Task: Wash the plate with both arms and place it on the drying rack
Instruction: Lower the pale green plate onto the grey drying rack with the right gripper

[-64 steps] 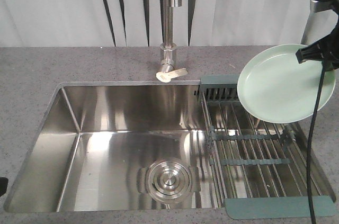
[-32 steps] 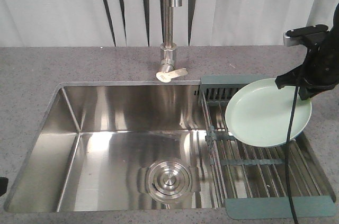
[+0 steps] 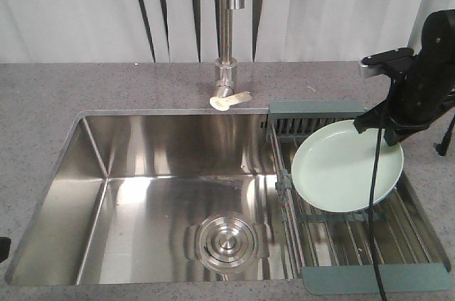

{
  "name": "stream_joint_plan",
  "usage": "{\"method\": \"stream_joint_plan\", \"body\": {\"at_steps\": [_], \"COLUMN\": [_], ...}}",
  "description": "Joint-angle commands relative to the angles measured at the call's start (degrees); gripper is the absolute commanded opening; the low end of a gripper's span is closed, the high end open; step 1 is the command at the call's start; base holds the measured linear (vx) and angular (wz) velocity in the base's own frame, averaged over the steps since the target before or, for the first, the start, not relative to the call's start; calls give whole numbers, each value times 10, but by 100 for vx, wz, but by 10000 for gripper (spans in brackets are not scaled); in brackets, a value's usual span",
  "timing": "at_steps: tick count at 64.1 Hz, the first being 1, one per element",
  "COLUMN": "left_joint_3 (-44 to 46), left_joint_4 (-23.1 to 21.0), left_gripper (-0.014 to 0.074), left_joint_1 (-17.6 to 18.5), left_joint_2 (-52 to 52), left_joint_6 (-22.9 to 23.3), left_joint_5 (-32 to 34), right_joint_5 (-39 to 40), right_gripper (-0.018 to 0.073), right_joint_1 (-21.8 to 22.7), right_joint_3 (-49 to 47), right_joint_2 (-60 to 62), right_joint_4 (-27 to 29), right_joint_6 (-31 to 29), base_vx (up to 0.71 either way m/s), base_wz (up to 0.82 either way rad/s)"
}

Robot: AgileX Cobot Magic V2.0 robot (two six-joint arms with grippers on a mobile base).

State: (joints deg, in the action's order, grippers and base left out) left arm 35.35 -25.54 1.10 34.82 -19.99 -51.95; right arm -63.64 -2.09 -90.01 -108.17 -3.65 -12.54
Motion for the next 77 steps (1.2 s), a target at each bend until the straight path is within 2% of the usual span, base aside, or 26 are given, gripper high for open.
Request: {"method": "stream_joint_plan", "body": {"at_steps": [1, 18, 27, 49, 56, 69, 77], "left_joint_3": [15, 15, 15, 15, 15, 15, 15], "left_joint_4": [-20, -20, -20, -20, -20, -20, -20], "left_gripper": [125, 125, 125, 125, 125, 125, 125], "left_joint_1": [0, 0, 0, 0, 0, 0, 0], "left_joint_2": [2, 2, 2, 2, 2, 2, 2], "left_joint_6": [5, 5, 5, 5, 5, 5, 5], "left_joint_5": [30, 30, 30, 30, 30, 30, 31], "right_joint_5": [10, 0, -1, -3, -8, 3, 11], "right_gripper": [-1, 14, 51, 291, 333, 301, 212], "right_joint_1": [-11, -12, -12, -12, -12, -11, -11], "right_joint_3": [-17, -17, -17, -17, -17, -17, -17], "right_joint_2": [23, 12, 12, 12, 17, 56, 103], "right_joint_4": [-11, -16, -12, -17, -30, -34, -20], "right_joint_6": [-5, -5, -7, -9, -4, -4, 0], "base_vx": [0, 0, 0, 0, 0, 0, 0], "base_wz": [0, 0, 0, 0, 0, 0, 0]}}
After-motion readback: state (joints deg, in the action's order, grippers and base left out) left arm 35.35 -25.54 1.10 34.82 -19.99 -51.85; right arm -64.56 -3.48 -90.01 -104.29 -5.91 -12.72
